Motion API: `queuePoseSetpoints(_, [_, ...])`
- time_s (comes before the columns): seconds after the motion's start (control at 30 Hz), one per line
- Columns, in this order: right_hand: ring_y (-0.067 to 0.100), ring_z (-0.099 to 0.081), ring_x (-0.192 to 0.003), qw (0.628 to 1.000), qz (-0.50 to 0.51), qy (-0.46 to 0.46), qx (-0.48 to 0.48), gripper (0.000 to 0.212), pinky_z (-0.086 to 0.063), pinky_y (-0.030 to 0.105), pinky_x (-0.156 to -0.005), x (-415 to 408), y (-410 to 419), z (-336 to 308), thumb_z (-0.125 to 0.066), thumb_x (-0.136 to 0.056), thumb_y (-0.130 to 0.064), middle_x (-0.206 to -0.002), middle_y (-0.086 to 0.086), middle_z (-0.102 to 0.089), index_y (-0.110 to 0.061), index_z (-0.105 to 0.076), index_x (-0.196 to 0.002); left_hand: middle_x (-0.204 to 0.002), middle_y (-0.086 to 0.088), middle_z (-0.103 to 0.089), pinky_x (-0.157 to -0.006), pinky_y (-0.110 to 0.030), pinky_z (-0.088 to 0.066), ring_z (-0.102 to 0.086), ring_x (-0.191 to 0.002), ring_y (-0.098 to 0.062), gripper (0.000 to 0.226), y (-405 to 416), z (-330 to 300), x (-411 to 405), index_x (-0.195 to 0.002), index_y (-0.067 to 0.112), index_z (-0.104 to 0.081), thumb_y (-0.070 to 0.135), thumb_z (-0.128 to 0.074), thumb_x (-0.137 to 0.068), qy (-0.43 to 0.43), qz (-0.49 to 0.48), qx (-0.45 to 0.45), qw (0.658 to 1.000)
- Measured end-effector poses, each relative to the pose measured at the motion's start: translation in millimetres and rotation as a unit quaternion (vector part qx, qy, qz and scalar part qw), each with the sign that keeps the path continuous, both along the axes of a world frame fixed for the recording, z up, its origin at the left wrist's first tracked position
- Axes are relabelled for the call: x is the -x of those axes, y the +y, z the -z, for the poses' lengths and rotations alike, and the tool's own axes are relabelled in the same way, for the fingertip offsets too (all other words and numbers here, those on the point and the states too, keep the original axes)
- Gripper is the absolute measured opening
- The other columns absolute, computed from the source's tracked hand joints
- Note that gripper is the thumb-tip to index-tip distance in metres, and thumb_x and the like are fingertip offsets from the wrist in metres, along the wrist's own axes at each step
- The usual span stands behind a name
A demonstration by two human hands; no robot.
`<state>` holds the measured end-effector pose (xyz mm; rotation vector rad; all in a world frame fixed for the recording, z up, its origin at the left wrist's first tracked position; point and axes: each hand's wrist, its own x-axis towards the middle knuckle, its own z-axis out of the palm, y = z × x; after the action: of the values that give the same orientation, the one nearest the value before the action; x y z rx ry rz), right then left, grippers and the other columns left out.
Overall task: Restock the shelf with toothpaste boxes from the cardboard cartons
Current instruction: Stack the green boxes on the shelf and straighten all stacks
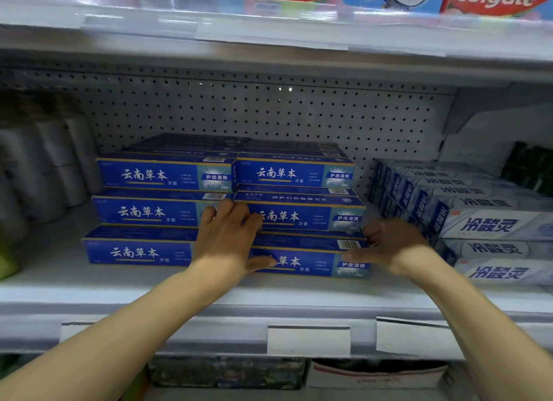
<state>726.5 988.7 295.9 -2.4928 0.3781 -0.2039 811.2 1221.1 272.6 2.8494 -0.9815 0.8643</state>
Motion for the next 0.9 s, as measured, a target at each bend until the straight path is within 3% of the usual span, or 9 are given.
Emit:
queuePoseSetpoints(0.07, [-0.002, -0.060, -0.065, 0.999, -0.012, -0.026, -0.032, 0.020, -0.045, 0.008, -0.055, -0.9, -1.5, 3.7, -0.084, -0.067, -0.023, -0.074, -0.008, -0.068, -0.027, -0.065, -0.073, -0.126, 0.003, -0.044, -0.100, -0.036, -0.024, -0.033, -0.124, -0.021, 0.064, -0.8, 3.0, 1.3, -0.124, 0.023, -0.044, 0.067, -0.054, -0.077, 0.018, -0.017, -0.014, 1.000])
queuePoseSetpoints(0.2, [-0.013, -0.053, -0.050, 0.997, -0.031, -0.060, -0.045, 0.020, -0.037, 0.003, -0.046, -1.8, -1.9, 10.4, -0.080, -0.072, -0.017, -0.069, -0.015, -0.061, -0.022, -0.061, -0.079, -0.130, 0.005, -0.042, -0.101, -0.035, -0.022, -0.031, -0.126, -0.019, 0.064, -2.0, 2.9, 0.7, -0.127, 0.025, -0.039, 0.067, -0.050, -0.080, 0.024, -0.035, -0.032, 0.999])
queuePoseSetpoints(0.4, [0.003, -0.053, -0.063, 0.998, -0.008, -0.068, 0.008, 0.020, -0.036, 0.005, -0.048, -4.0, -1.3, 13.8, -0.078, -0.075, -0.028, -0.077, -0.006, -0.060, -0.023, -0.060, -0.083, -0.129, 0.004, -0.044, -0.100, -0.036, -0.026, -0.033, -0.125, -0.019, 0.064, -7.4, -2.2, -2.1, -0.126, 0.025, -0.040, 0.067, -0.051, -0.079, 0.012, -0.060, -0.051, 0.997])
queuePoseSetpoints(0.5, [0.007, -0.051, -0.065, 0.997, 0.026, -0.072, 0.025, 0.025, -0.035, 0.013, -0.051, -0.5, -2.3, 15.8, -0.068, -0.080, -0.046, -0.071, -0.013, -0.055, -0.025, -0.054, -0.079, -0.124, 0.000, -0.049, -0.098, -0.039, -0.032, -0.042, -0.119, -0.023, 0.069, -2.9, -1.3, 4.1, -0.122, 0.022, -0.045, 0.068, -0.059, -0.073, -0.002, -0.061, -0.034, 0.998])
queuePoseSetpoints(0.57, [0.017, -0.050, -0.068, 0.996, 0.060, -0.057, 0.039, 0.041, -0.035, 0.026, -0.055, -1.4, -3.0, 12.1, -0.048, -0.089, -0.054, -0.076, 0.001, -0.058, -0.016, -0.056, -0.074, -0.101, -0.008, -0.059, -0.080, -0.044, -0.046, -0.056, -0.097, -0.032, 0.073, 4.1, 0.7, 2.5, -0.100, 0.013, -0.059, 0.067, -0.076, -0.054, -0.043, -0.049, -0.011, 0.998])
queuePoseSetpoints(0.63, [0.024, -0.048, -0.073, 0.995, 0.082, -0.031, 0.055, 0.056, -0.031, 0.029, -0.063, -4.5, -4.4, 8.4, -0.026, -0.097, -0.051, -0.085, 0.015, -0.058, -0.011, -0.052, -0.068, -0.090, -0.013, -0.061, -0.069, -0.044, -0.048, -0.059, -0.083, -0.035, 0.075, 9.7, 2.3, -2.1, -0.089, 0.008, -0.062, 0.065, -0.079, -0.043, -0.072, -0.051, 0.053, 0.995])
queuePoseSetpoints(0.8, [0.033, -0.058, -0.090, 0.994, 0.098, -0.036, 0.008, 0.062, -0.034, 0.029, -0.069, -8.9, -5.3, 13.3, -0.023, -0.101, -0.041, -0.103, 0.025, -0.064, 0.005, -0.064, -0.098, -0.105, -0.015, -0.060, -0.075, -0.047, -0.047, -0.051, -0.094, -0.034, 0.085, 10.7, 6.1, -3.2, -0.108, 0.004, -0.061, 0.069, -0.065, -0.053, -0.069, -0.066, 0.106, 0.990])
queuePoseSetpoints(0.9, [0.030, -0.057, -0.085, 0.993, 0.102, -0.045, -0.024, 0.064, -0.036, 0.031, -0.070, -13.4, -4.5, 14.7, -0.024, -0.100, -0.044, -0.100, 0.024, -0.065, 0.006, -0.064, -0.097, -0.108, -0.014, -0.060, -0.076, -0.049, -0.047, -0.050, -0.097, -0.035, 0.082, 7.6, 9.4, -4.9, -0.109, 0.005, -0.061, 0.065, -0.069, -0.054, -0.060, -0.064, 0.103, 0.991])
